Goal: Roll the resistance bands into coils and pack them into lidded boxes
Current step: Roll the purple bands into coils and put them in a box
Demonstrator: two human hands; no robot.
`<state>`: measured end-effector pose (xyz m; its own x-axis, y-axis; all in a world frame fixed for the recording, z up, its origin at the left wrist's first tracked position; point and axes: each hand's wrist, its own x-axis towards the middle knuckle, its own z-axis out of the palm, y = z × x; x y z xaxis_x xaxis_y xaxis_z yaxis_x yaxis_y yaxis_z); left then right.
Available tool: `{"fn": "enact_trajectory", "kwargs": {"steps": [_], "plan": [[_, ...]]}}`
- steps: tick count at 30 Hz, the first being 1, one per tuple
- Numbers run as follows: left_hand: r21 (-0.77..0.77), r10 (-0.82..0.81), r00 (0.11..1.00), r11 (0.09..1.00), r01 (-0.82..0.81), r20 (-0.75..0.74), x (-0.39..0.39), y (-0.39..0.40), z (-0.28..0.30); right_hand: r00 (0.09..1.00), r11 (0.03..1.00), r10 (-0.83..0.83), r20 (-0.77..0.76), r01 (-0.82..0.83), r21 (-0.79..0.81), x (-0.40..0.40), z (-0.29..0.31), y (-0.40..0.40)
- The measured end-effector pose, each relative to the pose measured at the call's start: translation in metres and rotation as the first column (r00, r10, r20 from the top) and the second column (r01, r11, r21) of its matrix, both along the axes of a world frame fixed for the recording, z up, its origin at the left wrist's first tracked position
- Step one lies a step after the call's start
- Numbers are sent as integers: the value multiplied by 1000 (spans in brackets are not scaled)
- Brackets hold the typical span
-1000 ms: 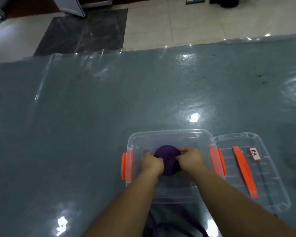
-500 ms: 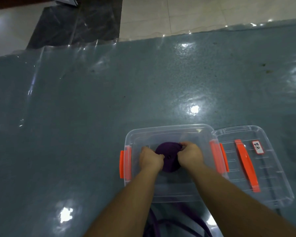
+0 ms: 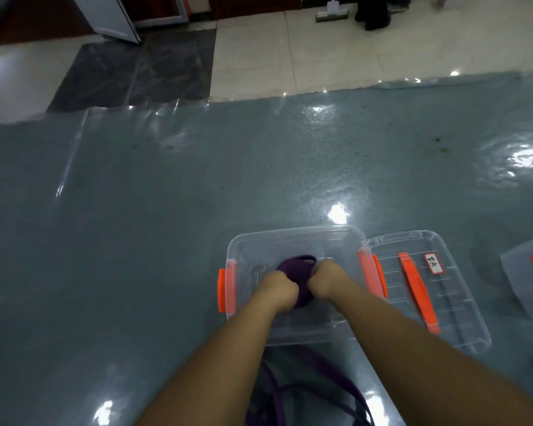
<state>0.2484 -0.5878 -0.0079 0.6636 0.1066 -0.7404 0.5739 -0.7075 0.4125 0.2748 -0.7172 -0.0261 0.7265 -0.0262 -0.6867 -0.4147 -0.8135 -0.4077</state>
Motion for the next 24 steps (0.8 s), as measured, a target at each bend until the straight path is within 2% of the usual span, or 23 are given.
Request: {"fn": "enact_trajectory", "kwargs": {"steps": [4,6,10,15,20,24], "plan": [[11,-110,984,994,110,139,-25,-5,24,996,998,57,68,-59,37,-24,30,-3],[31,-152,960,988,148,234,-40,-5,44,990,999,23,141,-29,36,-37,43,-5],[12,-124,912,992,129,391,-68,1,72,951,1000,-13,310,11,9,-69,75,-6],[39,-132,879,991,128,458,-107,10,81,883,998,-53,467,36,44,-112,94,-4],[53,-149,860,989,142,489,-145,18,78,860,998,11,510,-40,47,-148,96,-4],[25,-93,850,995,94,519,-174,23,76,839,995,65,540,-99,34,-172,99,-9]]}}
